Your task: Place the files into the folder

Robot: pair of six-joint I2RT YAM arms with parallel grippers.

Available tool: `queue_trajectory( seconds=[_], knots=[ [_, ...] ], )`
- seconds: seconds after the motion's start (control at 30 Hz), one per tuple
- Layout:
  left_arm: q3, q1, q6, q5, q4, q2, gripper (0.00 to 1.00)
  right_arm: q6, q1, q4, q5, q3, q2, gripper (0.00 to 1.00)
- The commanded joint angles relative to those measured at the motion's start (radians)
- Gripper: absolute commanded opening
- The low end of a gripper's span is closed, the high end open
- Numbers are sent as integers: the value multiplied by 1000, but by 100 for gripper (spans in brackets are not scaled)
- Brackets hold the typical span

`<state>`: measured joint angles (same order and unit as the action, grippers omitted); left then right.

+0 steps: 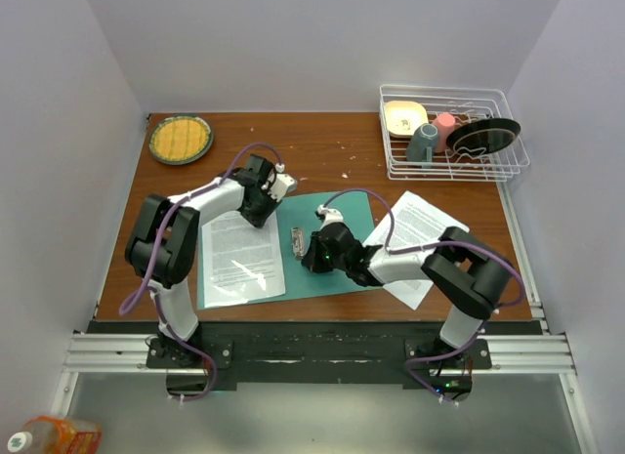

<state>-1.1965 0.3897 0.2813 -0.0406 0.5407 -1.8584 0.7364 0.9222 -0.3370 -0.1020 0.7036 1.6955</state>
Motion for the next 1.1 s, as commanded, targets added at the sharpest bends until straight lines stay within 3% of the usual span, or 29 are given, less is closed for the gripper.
queue_trajectory(
  seconds=[0.0,0.33,1.07],
  knots=[
    [9,6,25,2,35,5,23,-45,3,-89,169,73,65,0],
    [8,6,33,11,33,7,22,-19,-16,-160,272,160,131,0],
    [-15,9,55,-22,82,85,20,-111,-166,-88,301,438,317,0]
  ],
)
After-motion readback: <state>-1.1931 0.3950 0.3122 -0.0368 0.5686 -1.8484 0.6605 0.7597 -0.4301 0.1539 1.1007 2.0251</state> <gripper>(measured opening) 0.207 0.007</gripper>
